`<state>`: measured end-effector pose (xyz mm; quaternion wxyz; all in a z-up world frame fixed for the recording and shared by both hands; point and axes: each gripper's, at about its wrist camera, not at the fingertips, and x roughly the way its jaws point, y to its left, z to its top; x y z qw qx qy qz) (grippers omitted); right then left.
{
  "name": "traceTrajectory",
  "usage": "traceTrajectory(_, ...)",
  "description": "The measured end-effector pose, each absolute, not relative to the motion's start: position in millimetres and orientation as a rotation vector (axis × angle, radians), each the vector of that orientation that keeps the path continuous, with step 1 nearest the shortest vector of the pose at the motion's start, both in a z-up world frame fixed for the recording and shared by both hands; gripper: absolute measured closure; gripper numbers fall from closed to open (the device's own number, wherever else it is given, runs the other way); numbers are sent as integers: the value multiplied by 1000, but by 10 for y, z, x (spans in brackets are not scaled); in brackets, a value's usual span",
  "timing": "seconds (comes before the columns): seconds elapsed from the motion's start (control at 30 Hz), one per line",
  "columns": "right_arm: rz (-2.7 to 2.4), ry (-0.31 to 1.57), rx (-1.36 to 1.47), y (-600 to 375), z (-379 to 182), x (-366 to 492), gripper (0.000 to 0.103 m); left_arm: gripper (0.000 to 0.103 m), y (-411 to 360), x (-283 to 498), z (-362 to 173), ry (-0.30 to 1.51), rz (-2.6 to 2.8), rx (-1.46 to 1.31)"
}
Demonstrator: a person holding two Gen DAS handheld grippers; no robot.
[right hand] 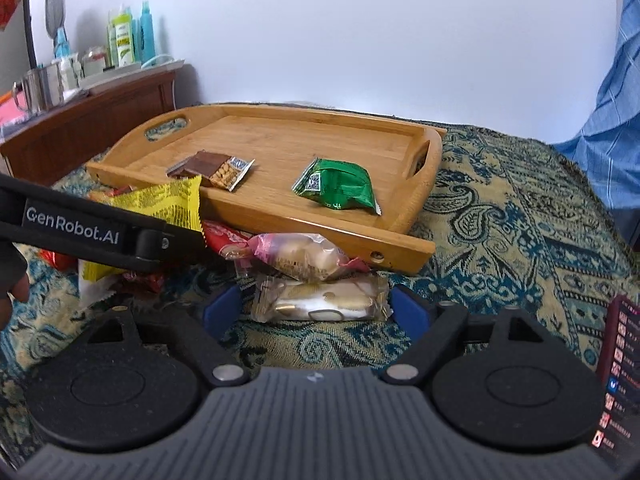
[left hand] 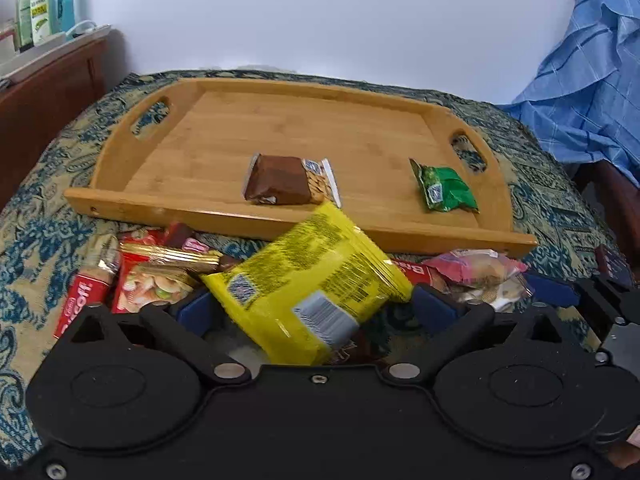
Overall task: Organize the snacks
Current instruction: 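Grasp the yellow chip bag with the left gripper while the right grasps the clear packet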
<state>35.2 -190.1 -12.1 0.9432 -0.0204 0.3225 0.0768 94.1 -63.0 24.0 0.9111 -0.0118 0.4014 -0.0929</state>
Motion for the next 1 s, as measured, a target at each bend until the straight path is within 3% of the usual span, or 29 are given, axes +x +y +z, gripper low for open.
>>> traceTrajectory(0.17,149,637,-91,-1831,-123,300,32,25,-649,875,248,816,-185,5)
traceTrajectory(0.27,137,631,-107,-1804,-104,272,38,55,-645,793,269,804,-197,14)
traceTrajectory(0.53,136,618,-119,-1780,-34,192,42,76,-606,621,375,771,-205,14)
traceTrajectory(0.77,112,575,-104,-1817,66,96,42,73,-616,317,437,779,-247,63)
traceTrajectory(0.83,105,572,-97,-1840,81,92,42,52,-616,207,451,773,-258,85)
traceTrajectory(0.97,94,569,-82,-1880,88,91,42,29,-634,57,529,665,-231,164)
traceTrajectory(1.0,92,565,-80,-1888,89,91,42,19,-645,44,541,632,-229,184)
